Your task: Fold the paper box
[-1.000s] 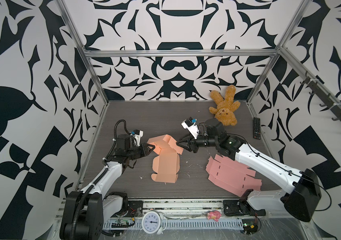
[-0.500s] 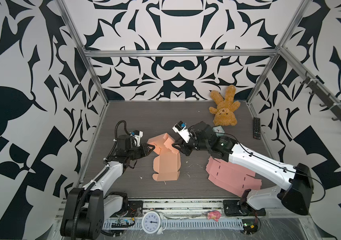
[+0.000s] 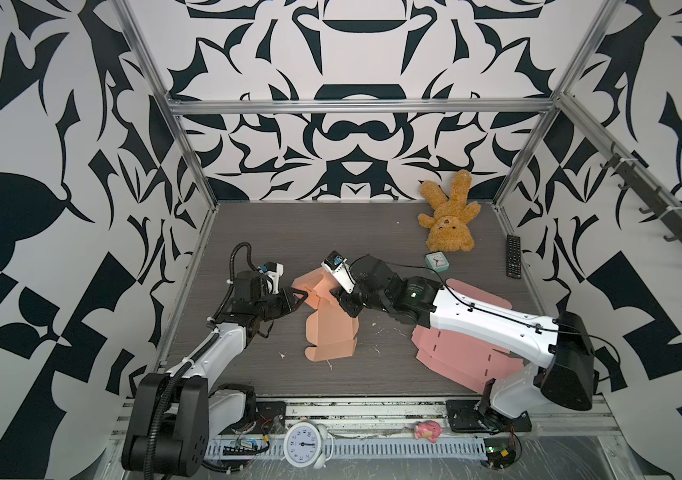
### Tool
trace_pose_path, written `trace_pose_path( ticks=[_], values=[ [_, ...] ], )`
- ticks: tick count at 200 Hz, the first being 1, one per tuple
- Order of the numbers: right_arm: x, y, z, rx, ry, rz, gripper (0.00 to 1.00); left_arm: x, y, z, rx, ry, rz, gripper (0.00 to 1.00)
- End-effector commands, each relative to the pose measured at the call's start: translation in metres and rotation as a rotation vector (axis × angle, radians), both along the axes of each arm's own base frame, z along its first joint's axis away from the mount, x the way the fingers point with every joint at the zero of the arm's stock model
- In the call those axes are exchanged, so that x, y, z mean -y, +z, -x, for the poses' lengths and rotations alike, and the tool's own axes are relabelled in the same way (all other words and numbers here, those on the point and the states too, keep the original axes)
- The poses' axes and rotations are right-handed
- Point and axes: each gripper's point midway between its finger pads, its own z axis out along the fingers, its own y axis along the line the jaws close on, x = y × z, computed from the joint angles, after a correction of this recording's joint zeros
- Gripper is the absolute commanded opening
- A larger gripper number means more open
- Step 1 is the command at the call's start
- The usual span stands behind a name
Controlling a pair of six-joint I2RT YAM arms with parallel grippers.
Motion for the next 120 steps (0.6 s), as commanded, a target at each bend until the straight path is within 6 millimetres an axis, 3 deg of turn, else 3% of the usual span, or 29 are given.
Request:
trace_pose_path(
  ticks=[1,120],
  values=[
    [0.008,0.024,-0.016,0.107,-0.113,0.016,0.40,0.002,0.002,-0.001,0.012,-0.003,0.012,0.17],
    [0.008,0.030,-0.036,0.316,-0.286,0.198,0.45,0.004,0.001,-0.008,-0.003,0.024,0.035,0.17]
  ],
)
